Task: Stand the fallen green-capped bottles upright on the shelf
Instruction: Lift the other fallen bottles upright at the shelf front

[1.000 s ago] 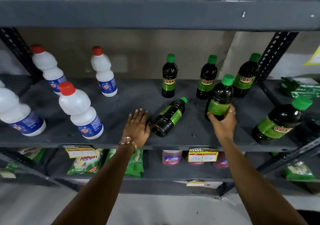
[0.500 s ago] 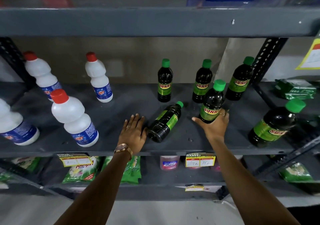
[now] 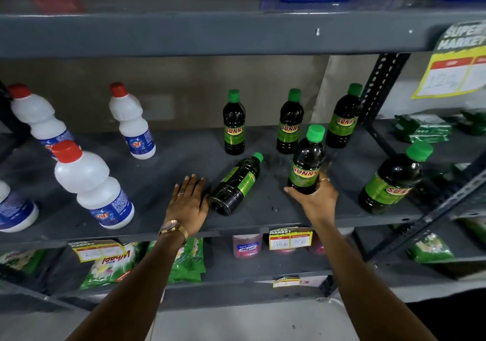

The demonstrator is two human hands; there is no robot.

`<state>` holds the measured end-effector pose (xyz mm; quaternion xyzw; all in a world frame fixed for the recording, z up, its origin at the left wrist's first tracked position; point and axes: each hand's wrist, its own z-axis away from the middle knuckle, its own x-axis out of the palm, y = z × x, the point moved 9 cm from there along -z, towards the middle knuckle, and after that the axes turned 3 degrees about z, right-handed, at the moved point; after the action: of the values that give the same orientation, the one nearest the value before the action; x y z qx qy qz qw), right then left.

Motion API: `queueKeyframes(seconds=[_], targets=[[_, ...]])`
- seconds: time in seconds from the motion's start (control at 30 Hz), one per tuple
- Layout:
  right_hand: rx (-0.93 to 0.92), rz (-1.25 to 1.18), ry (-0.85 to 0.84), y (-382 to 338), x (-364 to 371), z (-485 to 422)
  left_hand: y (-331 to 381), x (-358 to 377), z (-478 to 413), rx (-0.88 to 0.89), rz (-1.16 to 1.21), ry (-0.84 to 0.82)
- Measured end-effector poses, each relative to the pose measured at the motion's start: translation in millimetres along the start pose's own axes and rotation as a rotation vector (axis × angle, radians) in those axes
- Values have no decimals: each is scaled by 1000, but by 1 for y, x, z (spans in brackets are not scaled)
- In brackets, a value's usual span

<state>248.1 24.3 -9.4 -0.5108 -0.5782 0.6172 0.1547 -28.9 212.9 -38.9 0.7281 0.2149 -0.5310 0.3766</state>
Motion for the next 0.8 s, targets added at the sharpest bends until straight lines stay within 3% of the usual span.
queueKeyframes(seconds=[0.27, 0.57, 0.8], targets=[[4, 83, 89, 19, -25, 58, 1, 2, -1, -8, -8, -35], [-10, 111, -49, 27, -27, 63, 1, -1, 0, 0, 9, -7], [0, 150, -55, 27, -25, 62, 2, -2, 1, -6, 16, -30]])
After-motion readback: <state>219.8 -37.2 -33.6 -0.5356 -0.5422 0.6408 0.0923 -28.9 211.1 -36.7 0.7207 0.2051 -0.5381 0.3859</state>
